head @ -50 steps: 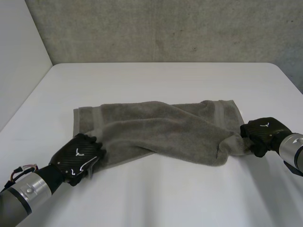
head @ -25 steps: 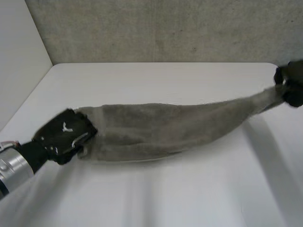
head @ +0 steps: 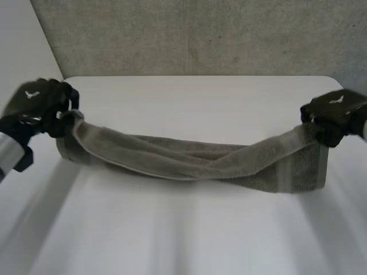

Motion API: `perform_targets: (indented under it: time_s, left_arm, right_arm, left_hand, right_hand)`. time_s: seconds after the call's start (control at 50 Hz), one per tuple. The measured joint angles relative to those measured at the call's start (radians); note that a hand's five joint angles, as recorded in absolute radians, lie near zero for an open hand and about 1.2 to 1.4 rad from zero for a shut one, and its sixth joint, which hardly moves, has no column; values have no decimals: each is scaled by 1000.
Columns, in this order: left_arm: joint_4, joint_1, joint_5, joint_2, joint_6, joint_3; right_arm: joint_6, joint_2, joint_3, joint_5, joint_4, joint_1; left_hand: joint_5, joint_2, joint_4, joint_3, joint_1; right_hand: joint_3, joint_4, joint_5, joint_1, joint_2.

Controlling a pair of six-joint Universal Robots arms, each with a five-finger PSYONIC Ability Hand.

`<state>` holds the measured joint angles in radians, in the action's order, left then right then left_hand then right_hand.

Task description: Fold the towel.

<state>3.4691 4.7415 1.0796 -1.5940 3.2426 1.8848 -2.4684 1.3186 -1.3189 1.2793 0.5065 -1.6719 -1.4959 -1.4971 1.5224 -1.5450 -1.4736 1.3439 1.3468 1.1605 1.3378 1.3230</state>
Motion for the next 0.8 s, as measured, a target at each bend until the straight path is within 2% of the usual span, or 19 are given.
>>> perform_targets:
  time_s: [0.1,0.18,0.28,0.32,0.38,0.44,0.52,0.6,0.64,0.7,0.8]
  left_arm:
    - [-57,-52,93,-196,8,-135]
    - [-132,-109,162,-351,11,-323]
    - [-186,-167,220,-454,5,-577]
    - [-189,-184,249,-472,-4,-688]
    - [-158,-200,287,-476,-37,-792]
    - [-83,-210,326,-454,-132,-859]
    - [19,-201,353,-392,-336,-896]
    - [44,-179,331,-354,-456,-869]
    - [41,-166,294,-341,-497,-822]
    - [32,-157,237,-334,-511,-735]
    - [28,-152,151,-331,-487,-573]
  right_arm:
    - [72,-144,92,113,9,-52]
    - [89,-276,245,202,-3,-96]
    - [57,-382,448,269,-118,-140]
    - [21,-402,512,283,-235,-158]
    - [-27,-378,514,288,-401,-169]
    - [-92,-289,445,290,-625,-173]
    - [-178,-134,312,283,-850,-174]
    - [-212,-71,249,265,-820,-170]
    - [-220,-57,224,245,-710,-164]
    - [-221,-68,199,216,-544,-157]
    - [-214,-102,135,179,-361,-145]
  left_hand:
    - [0,-6,0,-1,0]
    - [0,-8,0,-1,0]
    - [0,-9,0,-2,0]
    - [0,-12,0,-2,0]
    - [0,-15,0,-3,0]
    - [0,-19,0,-3,0]
    - [0,-19,0,-3,0]
    - [0,-19,0,-3,0]
    - [0,-19,0,-3,0]
    - [0,-19,0,-3,0]
    - [0,-19,0,-4,0]
  right_hand:
    - [1,0,0,0,0]
    - [2,0,0,0,0]
    - [2,0,0,0,3]
    - [2,0,0,0,3]
    - [2,0,0,1,3]
    - [2,0,0,3,3]
    - [2,0,1,3,3]
    - [2,0,5,3,3]
    - [2,0,5,3,3]
    - [2,0,5,3,3]
    - [2,0,5,3,3]
